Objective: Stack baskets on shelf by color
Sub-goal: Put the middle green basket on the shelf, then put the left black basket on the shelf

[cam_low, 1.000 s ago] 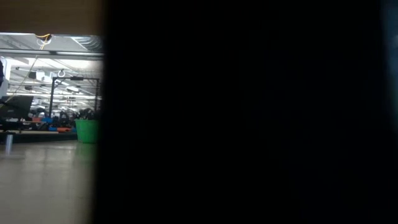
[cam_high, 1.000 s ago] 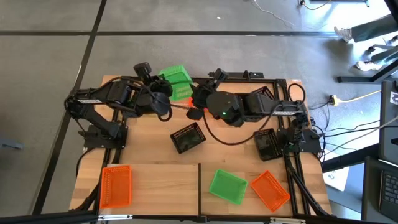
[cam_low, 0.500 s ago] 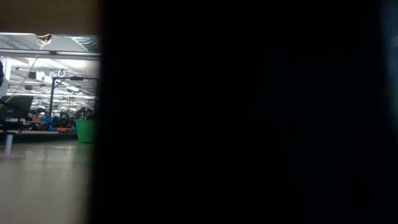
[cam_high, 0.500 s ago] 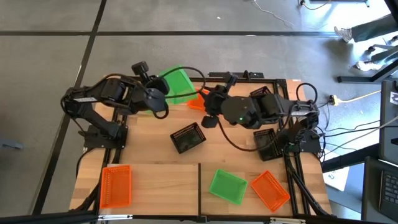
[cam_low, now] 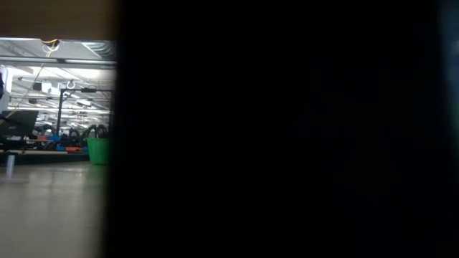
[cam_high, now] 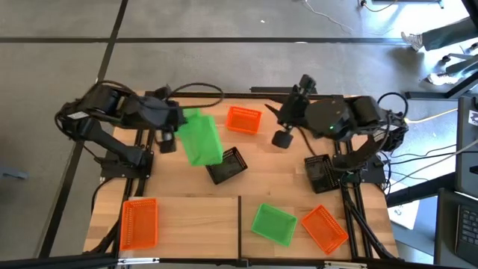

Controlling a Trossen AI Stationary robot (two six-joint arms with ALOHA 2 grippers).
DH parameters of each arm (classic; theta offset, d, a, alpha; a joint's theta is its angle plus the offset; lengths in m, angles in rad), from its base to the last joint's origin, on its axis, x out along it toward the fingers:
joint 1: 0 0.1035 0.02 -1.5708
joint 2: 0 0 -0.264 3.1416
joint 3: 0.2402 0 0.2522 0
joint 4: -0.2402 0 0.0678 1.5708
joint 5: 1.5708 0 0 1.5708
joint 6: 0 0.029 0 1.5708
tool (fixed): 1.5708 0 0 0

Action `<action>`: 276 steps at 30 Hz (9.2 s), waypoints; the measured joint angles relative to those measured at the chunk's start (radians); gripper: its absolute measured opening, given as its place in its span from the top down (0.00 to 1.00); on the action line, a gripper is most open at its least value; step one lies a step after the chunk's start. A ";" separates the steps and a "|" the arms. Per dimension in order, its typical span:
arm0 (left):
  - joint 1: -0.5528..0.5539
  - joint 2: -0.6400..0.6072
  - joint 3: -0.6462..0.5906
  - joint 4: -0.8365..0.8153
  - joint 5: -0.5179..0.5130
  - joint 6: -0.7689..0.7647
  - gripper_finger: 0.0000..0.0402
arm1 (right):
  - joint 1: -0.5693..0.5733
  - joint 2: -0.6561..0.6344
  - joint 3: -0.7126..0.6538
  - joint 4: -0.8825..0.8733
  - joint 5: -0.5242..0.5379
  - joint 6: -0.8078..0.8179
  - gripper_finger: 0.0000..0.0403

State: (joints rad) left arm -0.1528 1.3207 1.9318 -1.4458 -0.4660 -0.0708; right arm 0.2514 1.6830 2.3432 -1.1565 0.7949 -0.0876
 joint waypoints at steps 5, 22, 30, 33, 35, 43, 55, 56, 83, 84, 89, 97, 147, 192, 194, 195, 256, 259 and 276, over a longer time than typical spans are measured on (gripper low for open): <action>-0.011 -0.013 0.000 -0.095 0.235 -0.182 1.00 | 0.000 -0.040 0.000 -0.070 -0.172 0.001 0.78; -0.280 0.019 -0.316 0.080 0.587 -0.625 1.00 | -0.079 -0.050 0.000 -0.164 -0.823 -0.075 0.78; -0.377 0.019 -0.461 0.203 0.615 -0.764 1.00 | -0.078 -0.049 0.000 -0.164 -0.823 -0.126 0.78; -0.406 0.019 -0.503 0.223 0.614 -0.792 1.00 | -0.078 -0.049 0.000 -0.164 -0.823 -0.127 0.78; -0.418 0.019 -0.520 0.244 0.612 -0.792 1.00 | -0.078 -0.049 0.000 -0.164 -0.823 -0.127 0.78; -0.429 0.019 -0.555 0.255 0.610 -0.793 0.99 | -0.078 -0.049 -0.001 -0.164 -0.823 -0.127 0.78; -0.428 0.019 -0.583 0.263 0.608 -0.796 0.87 | -0.078 -0.049 -0.001 -0.165 -0.823 -0.125 0.78; -0.428 0.019 -0.583 0.263 0.608 -0.802 0.86 | -0.078 -0.049 -0.001 -0.164 -0.823 -0.125 0.78; -0.422 0.019 -0.290 0.061 0.157 -0.757 0.82 | -0.149 -0.042 -0.078 -0.228 -0.823 -0.123 0.78; -0.422 0.018 -0.278 0.061 0.127 -0.757 0.82 | -0.160 -0.042 -0.100 -0.229 -0.823 -0.103 0.78; -0.416 0.001 -0.234 0.056 0.045 -0.756 0.83 | -0.210 -0.037 -0.248 -0.166 -0.822 0.035 0.78; -0.415 -0.044 -0.225 0.051 -0.036 -0.765 0.83 | -0.282 -0.034 -0.525 0.068 -0.823 0.367 0.78; -0.392 -0.060 -0.225 0.040 -0.102 -0.730 0.82 | -0.324 0.201 -1.046 0.720 -0.843 0.951 0.78; -0.393 -0.060 -0.225 0.040 -0.101 -0.730 0.82 | -0.367 0.291 -0.693 0.486 -0.825 0.596 1.00; -0.393 -0.060 -0.225 0.040 -0.101 -0.730 0.82 | -0.367 0.290 -0.615 0.413 -0.814 0.540 1.00; -0.393 -0.060 -0.225 0.040 -0.101 -0.730 0.83 | -0.368 0.289 -0.581 0.385 -0.814 0.519 1.00; -0.369 -0.060 -0.226 -0.044 -0.262 -0.730 0.82 | -0.036 0.484 -0.162 0.216 -1.084 0.504 1.00; -0.369 -0.060 -0.225 -0.044 -0.262 -0.730 0.82 | -0.025 0.484 -0.161 0.196 -1.053 0.501 1.00; -0.369 -0.060 -0.226 -0.044 -0.260 -0.730 0.82 | -0.013 0.494 -0.161 0.186 -1.049 0.457 0.92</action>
State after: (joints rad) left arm -0.5220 1.2602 1.7061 -1.4899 -0.7257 -0.8009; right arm 0.2386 2.1769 2.1822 -0.9707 -0.2544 0.3692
